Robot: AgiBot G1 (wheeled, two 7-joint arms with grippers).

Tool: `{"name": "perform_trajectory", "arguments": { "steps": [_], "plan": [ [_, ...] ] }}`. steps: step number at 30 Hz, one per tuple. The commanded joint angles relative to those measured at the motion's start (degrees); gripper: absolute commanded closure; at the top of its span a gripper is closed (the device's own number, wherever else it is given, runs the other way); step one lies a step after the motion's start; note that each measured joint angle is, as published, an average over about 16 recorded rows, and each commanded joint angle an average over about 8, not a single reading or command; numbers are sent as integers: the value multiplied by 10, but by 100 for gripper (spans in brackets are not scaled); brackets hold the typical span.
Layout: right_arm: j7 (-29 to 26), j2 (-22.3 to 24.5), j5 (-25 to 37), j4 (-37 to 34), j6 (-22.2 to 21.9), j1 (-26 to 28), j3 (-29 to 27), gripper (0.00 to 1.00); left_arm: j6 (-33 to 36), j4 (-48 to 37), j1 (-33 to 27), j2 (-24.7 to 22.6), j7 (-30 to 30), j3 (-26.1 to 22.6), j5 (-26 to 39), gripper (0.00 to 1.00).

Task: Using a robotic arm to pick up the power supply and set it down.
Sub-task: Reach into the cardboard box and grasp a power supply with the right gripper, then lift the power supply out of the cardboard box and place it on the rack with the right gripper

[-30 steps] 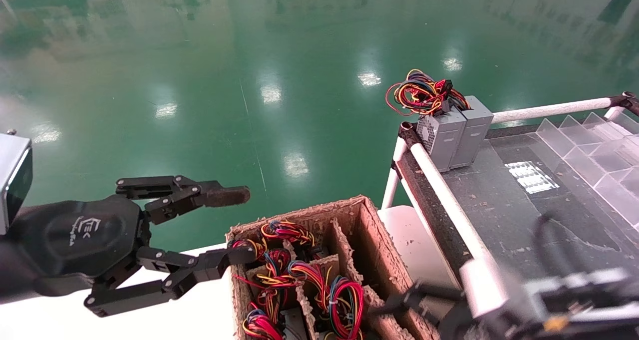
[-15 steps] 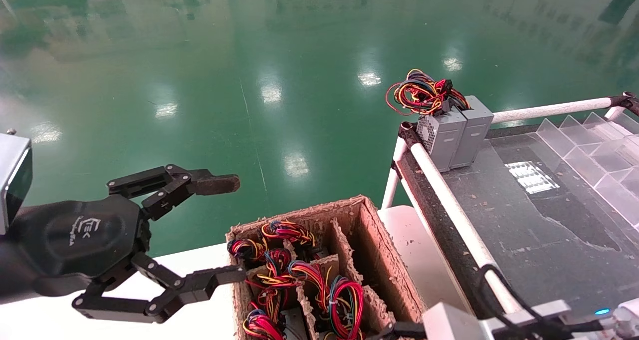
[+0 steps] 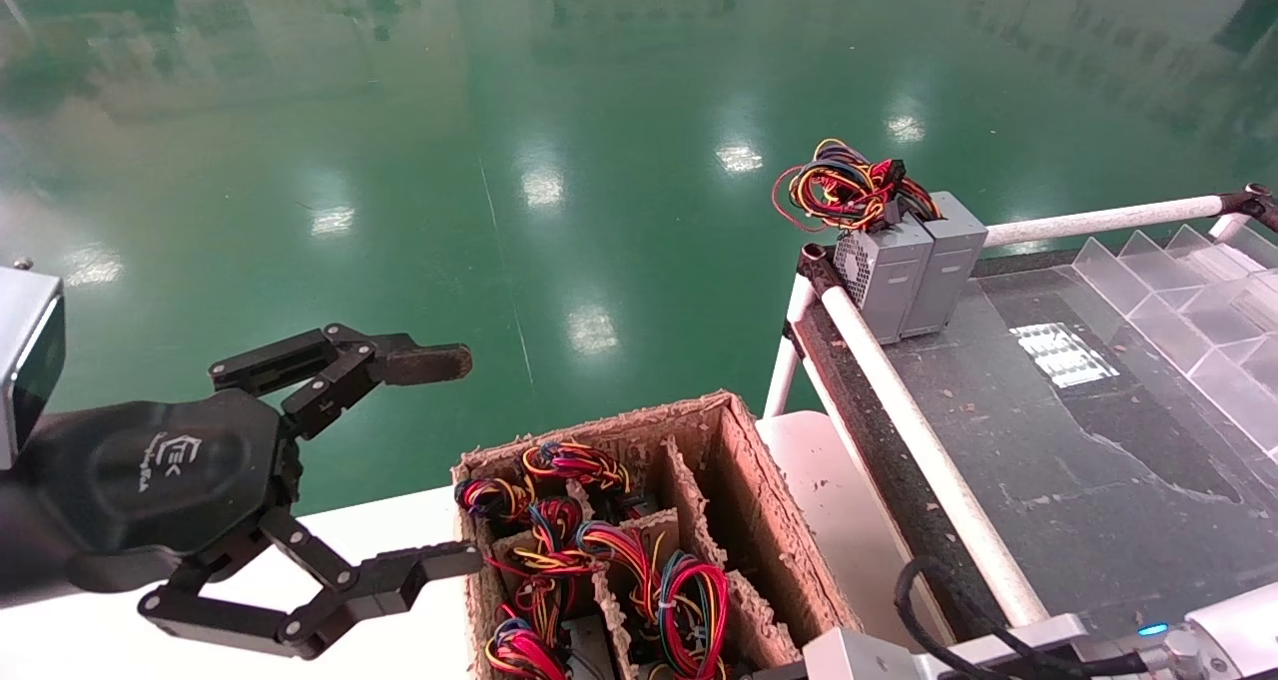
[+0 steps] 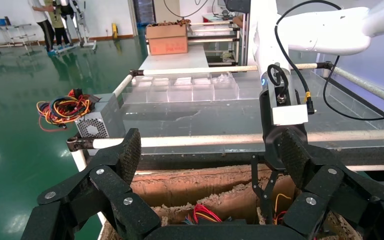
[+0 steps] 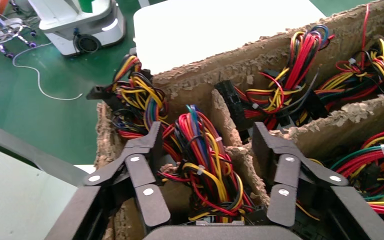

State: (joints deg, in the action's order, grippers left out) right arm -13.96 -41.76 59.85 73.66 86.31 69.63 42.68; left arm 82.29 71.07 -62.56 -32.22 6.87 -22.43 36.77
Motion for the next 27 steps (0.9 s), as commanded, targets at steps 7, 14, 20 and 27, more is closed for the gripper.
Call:
{"name": "perform_trajectory", "arguments": {
  "steps": [7,14,20,27],
  "plan": [
    [4,-5,10,11,-19,-6,2,100,0,0,0,0,0,0,0,0],
    [9,-10,20,11,-29,-10,5,100,0,0,0,0,0,0,0,0],
    [13,-6,12,12,-29,-17,2,100,0,0,0,0,0,0,0,0],
    [23,7,-11,16,-25,-21,-10,100,0,0,0,0,0,0,0,0]
  ]
}}
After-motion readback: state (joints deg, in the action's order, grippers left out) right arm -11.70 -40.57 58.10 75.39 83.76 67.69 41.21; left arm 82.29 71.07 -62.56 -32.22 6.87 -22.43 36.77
